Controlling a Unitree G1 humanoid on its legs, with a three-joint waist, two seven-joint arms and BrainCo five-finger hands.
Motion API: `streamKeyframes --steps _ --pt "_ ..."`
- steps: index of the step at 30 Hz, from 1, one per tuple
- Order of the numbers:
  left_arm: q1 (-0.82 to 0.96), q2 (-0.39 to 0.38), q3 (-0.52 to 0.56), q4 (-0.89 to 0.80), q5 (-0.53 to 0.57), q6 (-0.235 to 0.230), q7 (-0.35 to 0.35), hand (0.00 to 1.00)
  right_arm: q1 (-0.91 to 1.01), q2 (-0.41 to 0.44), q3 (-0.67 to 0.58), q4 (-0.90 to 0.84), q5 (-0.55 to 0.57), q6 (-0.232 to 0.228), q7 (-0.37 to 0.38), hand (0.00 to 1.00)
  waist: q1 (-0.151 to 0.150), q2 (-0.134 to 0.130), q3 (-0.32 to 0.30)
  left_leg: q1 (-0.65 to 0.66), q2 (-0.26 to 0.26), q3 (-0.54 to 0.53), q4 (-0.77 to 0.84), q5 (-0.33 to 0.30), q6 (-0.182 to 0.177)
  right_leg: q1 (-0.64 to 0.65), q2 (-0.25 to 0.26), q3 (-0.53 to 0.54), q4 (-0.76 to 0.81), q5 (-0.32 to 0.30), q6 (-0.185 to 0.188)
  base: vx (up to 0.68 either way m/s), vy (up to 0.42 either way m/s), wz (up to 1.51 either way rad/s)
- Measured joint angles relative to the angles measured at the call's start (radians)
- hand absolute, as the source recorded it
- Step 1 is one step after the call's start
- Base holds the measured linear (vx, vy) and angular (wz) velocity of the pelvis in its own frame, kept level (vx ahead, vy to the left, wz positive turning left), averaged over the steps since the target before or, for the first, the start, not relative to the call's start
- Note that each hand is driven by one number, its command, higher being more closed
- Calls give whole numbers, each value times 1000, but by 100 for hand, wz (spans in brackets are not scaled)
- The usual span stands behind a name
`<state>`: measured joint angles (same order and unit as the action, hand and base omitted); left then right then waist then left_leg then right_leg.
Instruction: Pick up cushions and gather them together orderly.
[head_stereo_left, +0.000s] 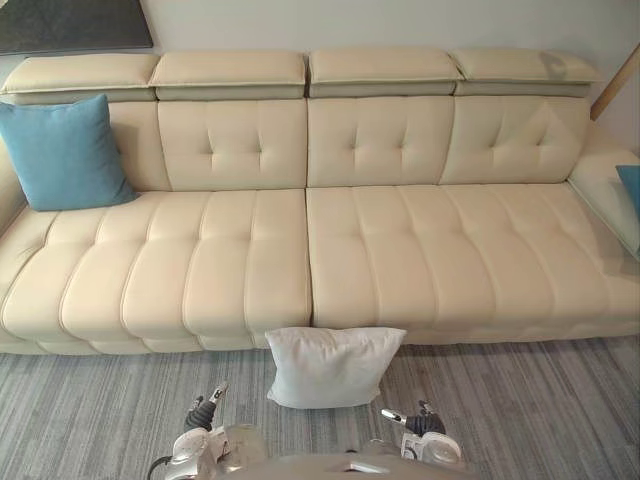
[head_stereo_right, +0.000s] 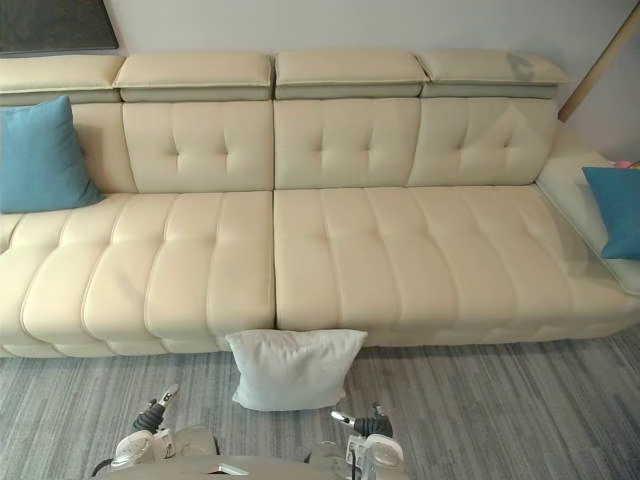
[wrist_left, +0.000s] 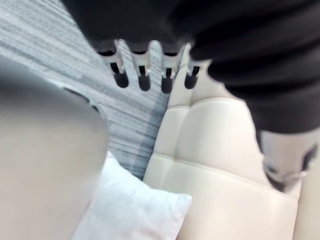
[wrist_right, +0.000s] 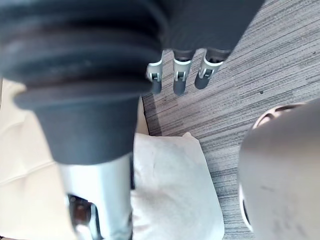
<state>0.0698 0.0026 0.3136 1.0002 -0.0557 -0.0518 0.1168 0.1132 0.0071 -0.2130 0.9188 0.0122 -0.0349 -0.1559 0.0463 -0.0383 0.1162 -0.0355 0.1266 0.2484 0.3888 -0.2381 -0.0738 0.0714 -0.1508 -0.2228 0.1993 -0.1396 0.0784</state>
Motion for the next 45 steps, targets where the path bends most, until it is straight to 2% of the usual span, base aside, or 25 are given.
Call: streamKeyframes --steps 4,9,11,14,16,17,18,20,22,24,25,27,29,32,36,42,45 --pt "1 -1 -3 4 0 1 0 0 3 0 0 1 -3 0 -1 0 1 5 -1 50 -9 6 -52 8 0 27 1 11 -19 3 1 38 4 -2" --pt "2 -4 -27 5 0 1 3 0 0 -10 4 -1 -19 -2 -8 0 1 4 -5 79 -20 12 -140 61 -13 28 8 18 -54 20 21 -27 -49 -6" --pt "0 -5 -56 1 0 1 5 0 -3 -19 12 -2 -25 0 -21 0 3 13 0 80 -21 9 -171 77 -19 14 12 18 -54 23 20 -78 -54 -1" --pt "-22 -2 -99 -22 -4 0 14 0 -29 -37 46 -49 -59 1 -49 0 4 22 37 15 -12 8 -155 90 -19 -66 16 26 -6 22 17 -142 -40 -4" --pt "-60 5 -130 -70 -30 -1 30 0 -86 -58 70 -103 -60 2 -70 0 2 34 95 -117 15 2 -49 73 -11 -192 21 39 80 14 5 -221 -11 -11" --pt "-87 7 -150 -99 -56 -9 42 0 -124 -73 86 -136 -61 4 -84 0 3 42 114 -218 35 1 24 56 -8 -296 26 51 152 4 -2 -246 15 -19" --pt "-101 12 -159 -108 -65 -11 50 0 -143 -79 91 -150 -61 4 -90 0 3 38 127 -258 44 1 53 49 -8 -338 27 54 181 0 -4 -290 28 -24" --pt "-164 33 -173 -140 -105 -14 63 0 -221 -101 92 -224 -60 9 -118 0 4 17 206 -366 70 0 164 13 -5 -460 29 76 302 -33 -12 -248 25 -19" --pt "-189 49 -194 -172 -120 -15 74 0 -249 -119 92 -260 -60 9 -130 0 2 10 232 -419 80 -3 223 -11 1 -522 25 85 366 -57 -13 -162 8 -9" --pt "-236 76 -202 -225 -134 -27 92 0 -293 -148 86 -320 -56 8 -161 0 1 10 240 -557 98 -5 319 -30 6 -674 19 106 475 -77 -20 -184 -15 -15" --pt "-250 85 -200 -234 -136 -29 98 0 -313 -152 84 -324 -54 8 -167 0 0 10 244 -590 101 -5 336 -34 12 -710 18 110 493 -78 -21 -159 -26 -18" --pt "-327 125 -197 -246 -137 -34 103 0 -405 -171 74 -325 -33 8 -199 0 -8 20 298 -688 114 -10 395 -37 17 -812 19 123 550 -79 -25 -129 -20 -12" --pt "-391 144 -194 -247 -137 -36 119 0 -458 -191 66 -337 -12 9 -224 0 -10 27 305 -801 121 -22 447 -38 20 -923 18 126 604 -83 -30 -119 -32 -1" --pt "-489 163 -161 -247 -139 -36 136 0 -574 -222 42 -353 1 10 -261 0 -10 28 359 -932 132 -31 508 -31 27 -1055 16 132 672 -85 -35 -72 -24 3" --pt "-564 189 -156 -273 -139 -35 142 0 -722 -276 41 -354 3 10 -310 0 -7 28 402 -1056 139 -30 550 -23 35 -1193 15 153 728 -83 -37 -58 -33 -1" --pt "-685 214 -171 -362 -138 -35 176 0 -894 -338 63 -354 21 13 -356 0 1 30 408 -1234 145 -40 591 -1 38 -1375 12 155 787 -76 -45 -65 -40 3" --pt "-772 228 -220 -393 -135 -35 184 0 -994 -365 112 -354 21 14 -366 0 1 31 413 -1316 145 -53 616 10 40 -1455 8 153 823 -76 -45 -62 -14 8"
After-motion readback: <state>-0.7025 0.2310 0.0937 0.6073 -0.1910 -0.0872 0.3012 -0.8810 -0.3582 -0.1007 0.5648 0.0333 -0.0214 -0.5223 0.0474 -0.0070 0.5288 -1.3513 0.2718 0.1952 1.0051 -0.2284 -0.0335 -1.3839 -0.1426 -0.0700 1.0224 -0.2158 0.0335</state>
